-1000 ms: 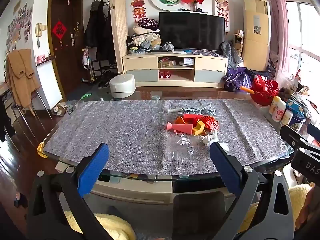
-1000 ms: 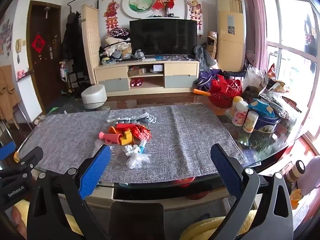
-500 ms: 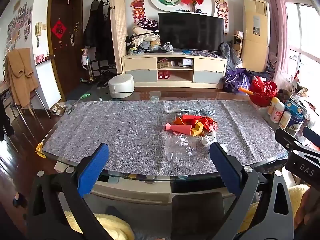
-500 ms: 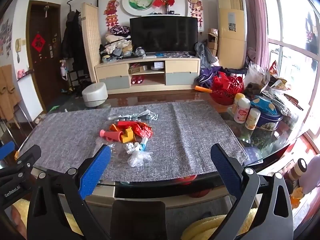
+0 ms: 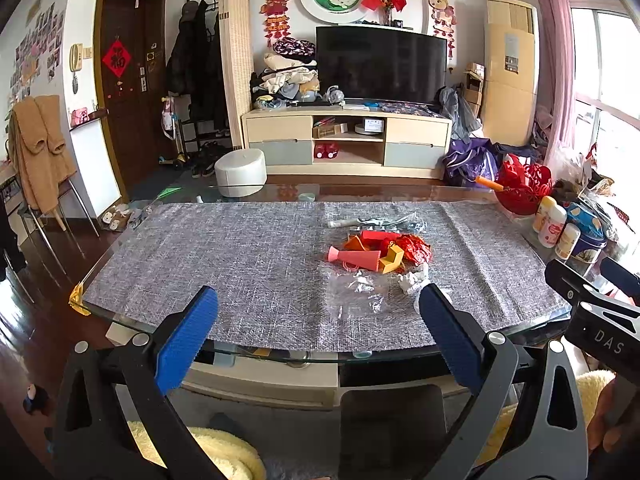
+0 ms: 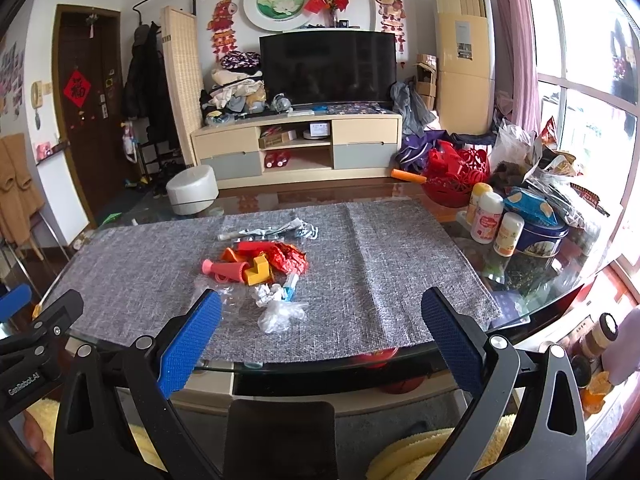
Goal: Collect trash
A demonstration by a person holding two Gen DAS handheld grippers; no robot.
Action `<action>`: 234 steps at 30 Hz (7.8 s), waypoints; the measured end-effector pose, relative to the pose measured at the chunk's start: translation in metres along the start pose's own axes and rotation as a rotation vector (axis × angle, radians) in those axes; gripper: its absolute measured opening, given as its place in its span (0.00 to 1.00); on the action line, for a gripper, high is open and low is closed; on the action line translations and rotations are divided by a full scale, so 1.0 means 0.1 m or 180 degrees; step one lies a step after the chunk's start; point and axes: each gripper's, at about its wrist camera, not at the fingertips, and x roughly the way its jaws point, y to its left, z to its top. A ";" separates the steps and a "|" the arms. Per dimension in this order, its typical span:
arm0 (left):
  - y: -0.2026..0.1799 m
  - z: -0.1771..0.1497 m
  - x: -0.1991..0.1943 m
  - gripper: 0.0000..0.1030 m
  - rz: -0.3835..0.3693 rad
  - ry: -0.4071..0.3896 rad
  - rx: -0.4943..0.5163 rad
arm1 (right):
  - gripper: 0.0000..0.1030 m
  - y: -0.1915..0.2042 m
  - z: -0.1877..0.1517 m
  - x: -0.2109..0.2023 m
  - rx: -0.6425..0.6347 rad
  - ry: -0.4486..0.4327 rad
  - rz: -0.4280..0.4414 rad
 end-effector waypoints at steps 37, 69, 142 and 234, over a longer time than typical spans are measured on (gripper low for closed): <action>-0.03 0.06 -0.04 0.92 -0.0006 -0.0027 -0.0012 | 0.97 -0.05 0.02 0.03 0.0075 0.0002 0.0024; 0.12 -0.17 1.21 0.92 0.0010 0.0657 0.0135 | 0.97 0.00 -0.28 1.31 0.0019 0.0788 0.0159; -0.46 -1.53 1.23 0.12 -0.1086 0.1827 0.0218 | 0.10 0.10 -1.41 1.26 0.0023 0.1746 0.0826; -1.06 -0.22 2.87 0.28 -0.1498 0.1587 0.0234 | 0.72 -0.33 0.08 2.71 0.0511 0.1439 0.0498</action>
